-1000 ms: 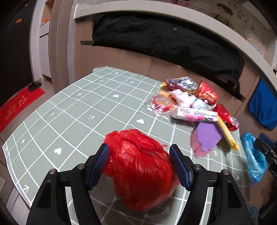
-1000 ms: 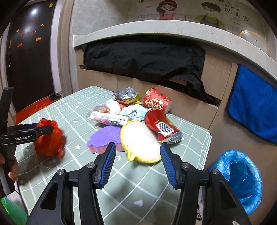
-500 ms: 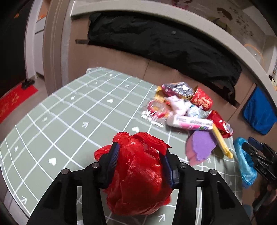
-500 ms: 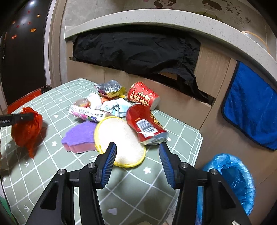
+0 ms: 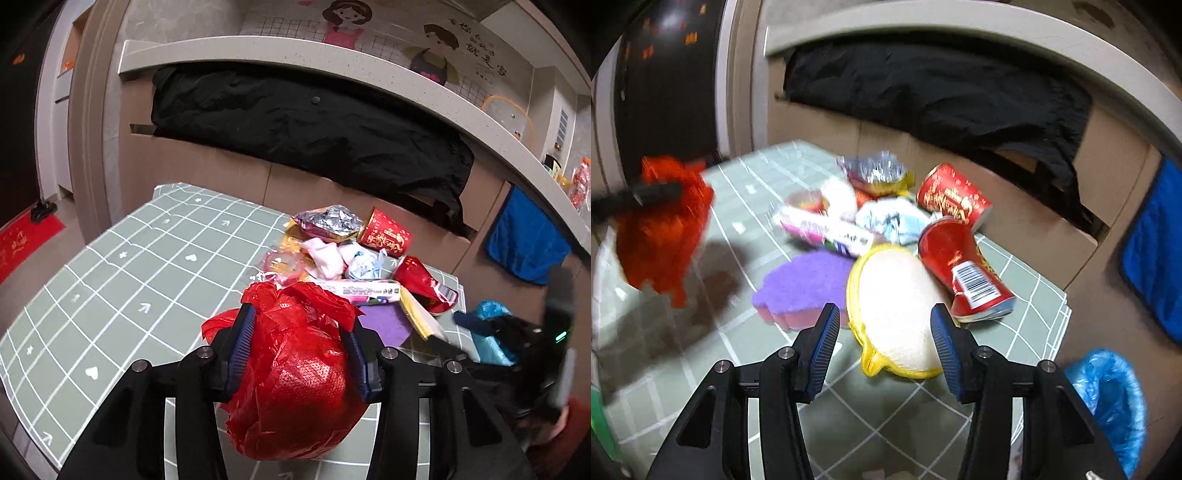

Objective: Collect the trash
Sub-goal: 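Grasp the yellow-rimmed sponge with the right tool and lift it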

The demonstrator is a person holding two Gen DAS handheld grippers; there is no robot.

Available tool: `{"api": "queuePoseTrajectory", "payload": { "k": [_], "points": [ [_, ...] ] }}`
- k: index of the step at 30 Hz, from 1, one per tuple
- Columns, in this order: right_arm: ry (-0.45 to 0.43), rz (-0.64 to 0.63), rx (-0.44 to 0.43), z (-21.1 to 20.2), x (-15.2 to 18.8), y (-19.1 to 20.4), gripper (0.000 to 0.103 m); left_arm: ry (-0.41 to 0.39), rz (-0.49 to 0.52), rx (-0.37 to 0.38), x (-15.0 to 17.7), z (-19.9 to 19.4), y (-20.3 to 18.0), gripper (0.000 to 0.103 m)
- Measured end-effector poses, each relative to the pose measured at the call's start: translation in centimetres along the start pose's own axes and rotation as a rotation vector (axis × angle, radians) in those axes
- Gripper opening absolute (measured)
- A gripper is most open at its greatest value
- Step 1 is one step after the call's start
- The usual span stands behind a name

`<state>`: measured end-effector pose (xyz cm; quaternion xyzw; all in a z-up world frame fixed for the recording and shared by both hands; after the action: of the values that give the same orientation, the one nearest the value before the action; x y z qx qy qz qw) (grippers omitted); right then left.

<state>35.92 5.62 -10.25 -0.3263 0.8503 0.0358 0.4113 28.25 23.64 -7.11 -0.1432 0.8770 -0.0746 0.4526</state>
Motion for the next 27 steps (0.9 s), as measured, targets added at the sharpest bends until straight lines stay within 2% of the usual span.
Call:
{"api": "queuePoseTrajectory", "payload": {
  "k": [2,5,6,7,9,12,18,23,27],
  "points": [
    [0.014,-0.021,0.019,0.8,0.5,0.5,0.045,0.000,-0.003,-0.004,0.1,-0.1,0.0,0.047],
    [0.036,-0.072,0.090,2.1,0.6,0.3,0.034,0.005,-0.001,0.001,0.3,-0.1,-0.4,0.047],
    [0.032,-0.077,0.107,2.2,0.3,0.0,0.025,0.003,0.000,0.005,0.2,-0.2,-0.5,0.047],
    [0.024,-0.073,0.108,2.1,0.1,-0.3,0.019,-0.001,0.004,0.010,0.0,-0.3,-0.7,0.047],
    [-0.008,-0.032,0.060,0.9,-1.2,-1.0,0.013,-0.020,0.014,0.015,-0.7,-0.7,-1.1,0.047],
    [-0.080,0.032,-0.024,-2.1,-3.4,-1.6,0.011,-0.055,0.018,0.017,-2.0,-1.4,-1.8,0.047],
    [-0.166,0.134,-0.104,-7.8,-5.7,-3.2,0.011,-0.100,0.061,0.045,-4.3,-3.3,-5.5,0.047],
    [-0.238,0.181,-0.023,-12.6,-4.0,-7.0,0.011,-0.133,0.134,0.099,-5.0,-4.7,-12.4,0.047],
    [-0.246,0.255,0.054,-15.8,-0.2,-12.0,0.011,-0.109,0.178,0.151,-4.4,-4.2,-19.1,0.047]
  ]
}}
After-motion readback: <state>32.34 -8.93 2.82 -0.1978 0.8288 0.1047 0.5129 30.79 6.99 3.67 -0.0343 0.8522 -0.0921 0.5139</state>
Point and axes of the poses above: each gripper's, at about its wrist camera, not at the fingertips, and z roughly the way its jaws point, y to its left, x to its underside, the point moved 8 cm from there along z, roughly the way its jaws point
